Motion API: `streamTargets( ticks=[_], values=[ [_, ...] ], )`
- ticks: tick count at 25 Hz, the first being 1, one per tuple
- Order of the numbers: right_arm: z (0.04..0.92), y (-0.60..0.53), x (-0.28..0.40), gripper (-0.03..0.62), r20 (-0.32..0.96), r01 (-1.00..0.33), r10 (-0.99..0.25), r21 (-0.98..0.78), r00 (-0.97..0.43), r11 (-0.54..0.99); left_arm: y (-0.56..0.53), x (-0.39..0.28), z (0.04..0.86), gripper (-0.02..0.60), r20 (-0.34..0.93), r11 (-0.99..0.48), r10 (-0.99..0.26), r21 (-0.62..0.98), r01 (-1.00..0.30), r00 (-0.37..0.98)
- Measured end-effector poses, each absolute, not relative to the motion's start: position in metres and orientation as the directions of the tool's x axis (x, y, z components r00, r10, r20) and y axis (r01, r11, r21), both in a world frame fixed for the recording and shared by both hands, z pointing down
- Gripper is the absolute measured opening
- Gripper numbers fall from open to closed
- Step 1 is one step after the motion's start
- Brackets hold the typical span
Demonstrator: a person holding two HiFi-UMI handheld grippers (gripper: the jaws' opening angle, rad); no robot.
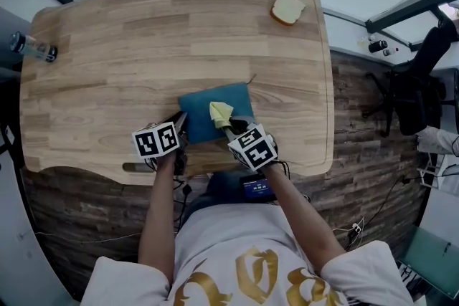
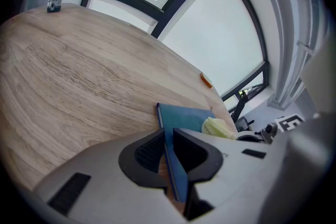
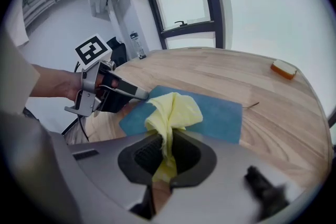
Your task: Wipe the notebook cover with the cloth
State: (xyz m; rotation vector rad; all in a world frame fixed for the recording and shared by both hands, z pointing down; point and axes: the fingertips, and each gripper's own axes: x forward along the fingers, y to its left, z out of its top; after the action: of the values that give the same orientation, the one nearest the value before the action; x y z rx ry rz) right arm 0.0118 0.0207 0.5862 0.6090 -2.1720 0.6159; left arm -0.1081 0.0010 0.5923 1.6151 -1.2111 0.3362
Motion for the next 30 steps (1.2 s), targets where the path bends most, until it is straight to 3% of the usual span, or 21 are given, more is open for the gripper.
streamTargets(
  ticks=[9,20,26,30],
  values=[
    [0.588,0.004,0.065,0.038,0.819,-0.740,-0.352,-0.126,-0.454,0.660,0.001,-0.109,0.592,0.061,0.719,0.049,-0.542,0.543,-0.838,0.434],
    [0.544,-0.004,0.094,0.039,0.744,-0.825,-0.542,-0.022,-0.390,0.564,0.010,-0.107,0.579,0.064,0.697,-0.003,-0.571,0.526,-0.850,0.434],
    [0.498,-0.001,0.110,0.039,0.639,-0.895,-0.690,0.005,-0.340,0.445,0.014,-0.119,0.531,0.063,0.642,-0.107,-0.708,0.312,-0.944,0.292],
    [0.466,0.016,0.093,0.038,0.616,-0.829,-0.712,0.164,-0.337,0.534,0.017,-0.110,0.480,0.052,0.538,-0.173,-0.798,0.227,-0.958,0.271]
  ],
)
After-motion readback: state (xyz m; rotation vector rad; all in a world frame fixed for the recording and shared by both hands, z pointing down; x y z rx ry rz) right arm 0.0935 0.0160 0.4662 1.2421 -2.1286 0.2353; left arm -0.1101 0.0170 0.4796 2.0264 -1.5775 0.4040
